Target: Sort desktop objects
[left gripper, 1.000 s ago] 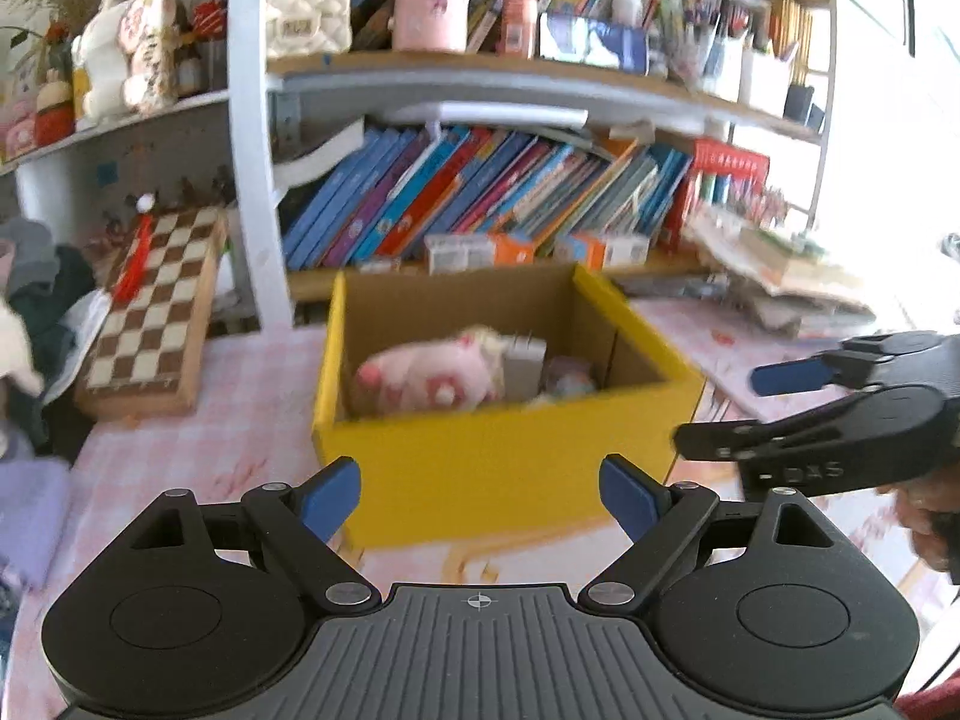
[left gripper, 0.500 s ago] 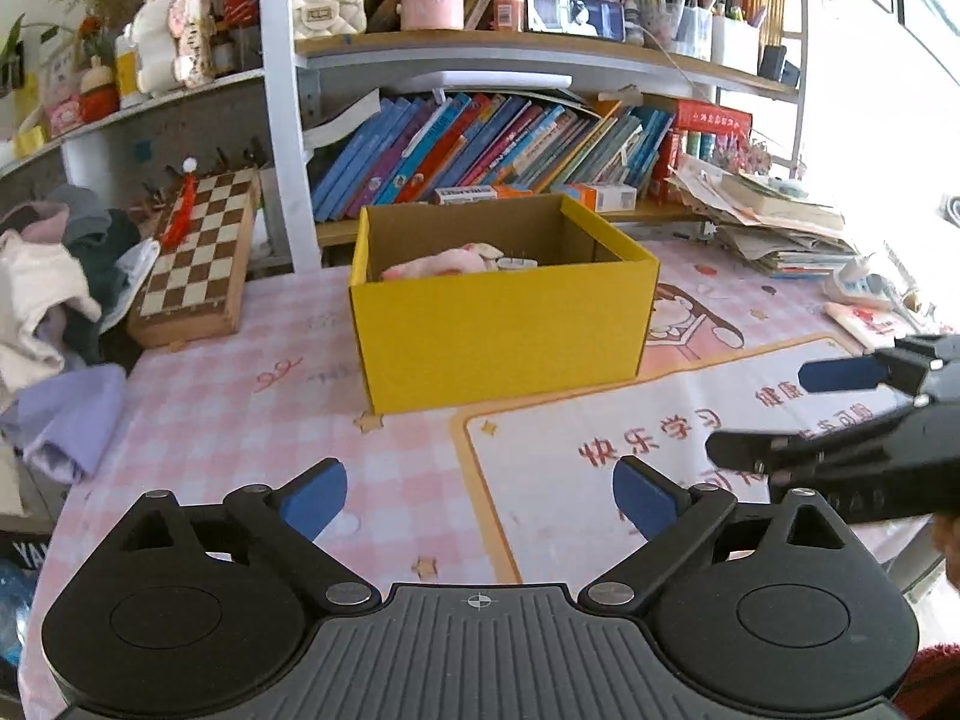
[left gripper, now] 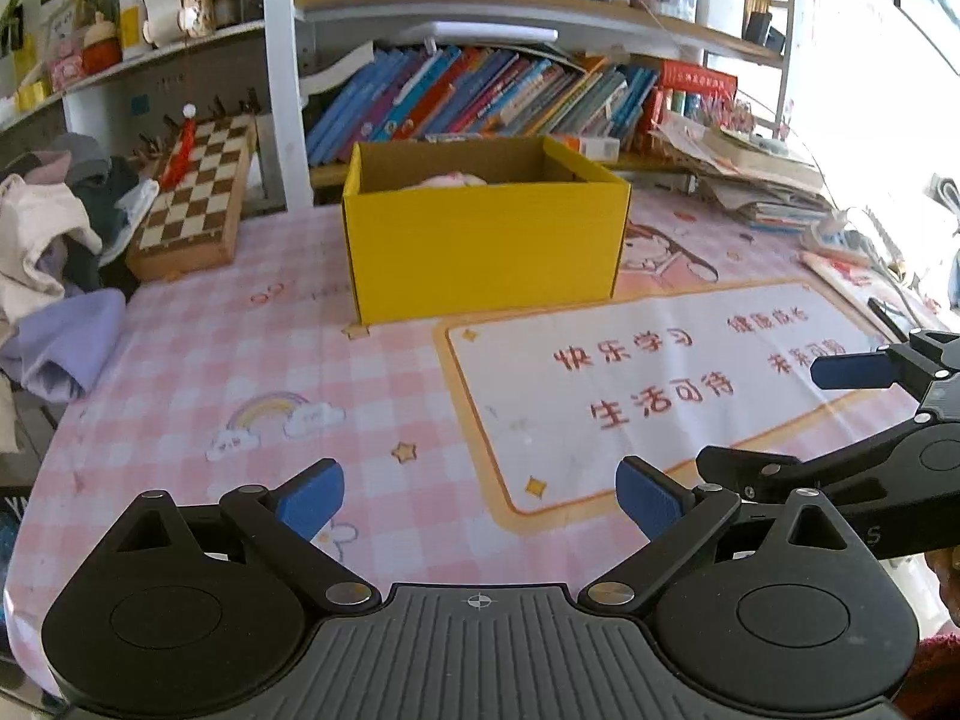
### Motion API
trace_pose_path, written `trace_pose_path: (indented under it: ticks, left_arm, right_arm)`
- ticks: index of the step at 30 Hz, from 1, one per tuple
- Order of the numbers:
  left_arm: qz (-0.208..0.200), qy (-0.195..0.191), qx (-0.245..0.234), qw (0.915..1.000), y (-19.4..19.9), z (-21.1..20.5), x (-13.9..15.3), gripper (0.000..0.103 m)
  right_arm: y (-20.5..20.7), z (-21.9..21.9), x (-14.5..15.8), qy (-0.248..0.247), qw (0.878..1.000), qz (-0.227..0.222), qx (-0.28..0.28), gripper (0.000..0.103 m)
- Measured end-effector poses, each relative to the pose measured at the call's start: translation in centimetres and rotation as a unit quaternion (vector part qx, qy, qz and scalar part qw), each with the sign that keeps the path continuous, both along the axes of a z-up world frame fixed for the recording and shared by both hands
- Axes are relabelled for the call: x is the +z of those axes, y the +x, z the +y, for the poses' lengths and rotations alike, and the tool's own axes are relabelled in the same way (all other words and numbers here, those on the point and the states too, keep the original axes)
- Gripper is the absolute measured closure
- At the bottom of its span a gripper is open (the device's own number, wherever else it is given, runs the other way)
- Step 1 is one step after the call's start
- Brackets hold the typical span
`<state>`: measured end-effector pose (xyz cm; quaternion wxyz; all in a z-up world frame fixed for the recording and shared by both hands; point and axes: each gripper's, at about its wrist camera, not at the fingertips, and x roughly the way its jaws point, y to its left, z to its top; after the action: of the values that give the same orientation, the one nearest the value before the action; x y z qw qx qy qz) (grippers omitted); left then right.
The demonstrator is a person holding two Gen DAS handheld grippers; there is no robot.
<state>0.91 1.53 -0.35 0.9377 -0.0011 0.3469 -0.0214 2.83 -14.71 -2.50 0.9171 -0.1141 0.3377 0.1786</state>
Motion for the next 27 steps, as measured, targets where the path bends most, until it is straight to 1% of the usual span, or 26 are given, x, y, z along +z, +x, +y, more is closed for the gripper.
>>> trace_pose_path:
  ticks: [9, 12, 22, 27]
  left_arm:
    - [0.016, -0.007, -0.003, 0.9998, -0.7, -0.1, -0.4, 0.004]
    - [0.020, -0.006, -0.002, 0.9998, -0.9, -0.2, -0.4, 0.000]
    - [0.033, -0.003, -0.008, 0.9994, -1.2, -0.3, -0.7, 0.000]
    - [0.035, -0.007, -0.009, 0.9993, -1.3, -0.2, -0.8, 0.000]
  right_arm:
    - [-0.6, -0.1, -0.2, -0.001, 1.000, 0.011, -0.004, 0.003]
    - [-0.7, -0.2, -0.2, 0.001, 1.000, 0.013, -0.007, 0.002]
    - [-0.8, -0.1, -0.5, -0.002, 0.999, 0.028, -0.016, 0.000]
    - [-1.0, 0.0, -0.5, -0.003, 0.999, 0.028, -0.016, 0.000]
